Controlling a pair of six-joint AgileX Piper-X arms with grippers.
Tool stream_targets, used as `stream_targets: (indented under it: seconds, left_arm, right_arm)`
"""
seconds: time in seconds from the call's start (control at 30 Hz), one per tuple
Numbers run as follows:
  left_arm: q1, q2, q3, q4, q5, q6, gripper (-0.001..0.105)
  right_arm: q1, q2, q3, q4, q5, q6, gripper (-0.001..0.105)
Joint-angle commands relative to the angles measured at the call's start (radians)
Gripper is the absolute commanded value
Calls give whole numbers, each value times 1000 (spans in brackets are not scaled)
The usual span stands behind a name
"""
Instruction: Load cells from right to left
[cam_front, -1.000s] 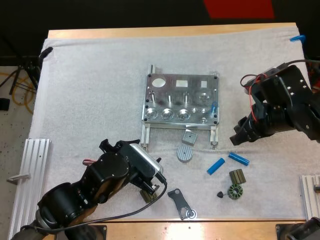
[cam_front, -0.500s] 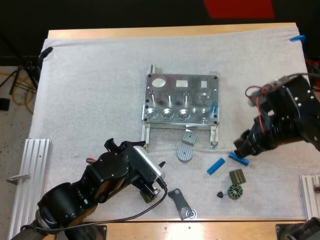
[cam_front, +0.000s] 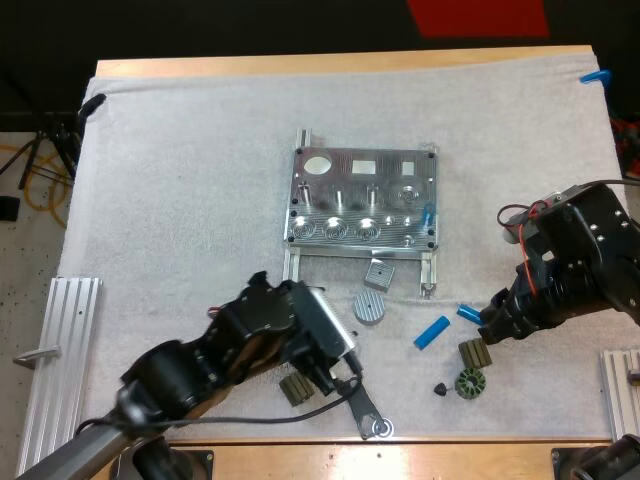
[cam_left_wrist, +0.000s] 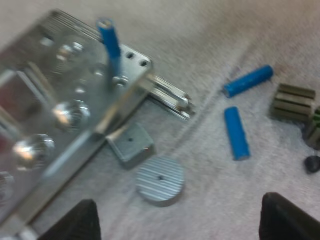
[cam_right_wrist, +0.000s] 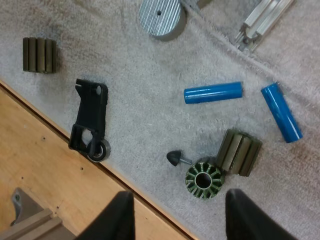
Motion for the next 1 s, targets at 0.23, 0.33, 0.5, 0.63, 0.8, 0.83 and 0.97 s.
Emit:
stream_targets:
  seconds: [0.23,0.33,0.5,0.63,0.8,0.83,0.97]
  left_arm:
    - [-27,139,-6,-133,49,9,65]
    - [-84,190,-6,-185,49,8,65]
    - [-153,281,-6,-220,-1,-68,65]
    - [-176,359,-6,-243,-6,-93,65]
    - [-176,423,-6,-288,-5,-159,65]
    - [-176,438,-6,-297,0,-163,65]
    - [-176,491,-37,-300,5,-163,65]
  right_arm:
    - [1,-10,-2,0,-1,-21,42]
    - [1,-10,-2,-11,-1,-21,42]
    - [1,-15,-2,-11,44,-21,42]
    - [1,-33,-2,-11,73,-21,42]
    - [1,-60,-2,-11,103,-21,42]
    - [1,-66,-2,-11,118,-21,42]
    - [1,-82,-2,-11,156,-21,42]
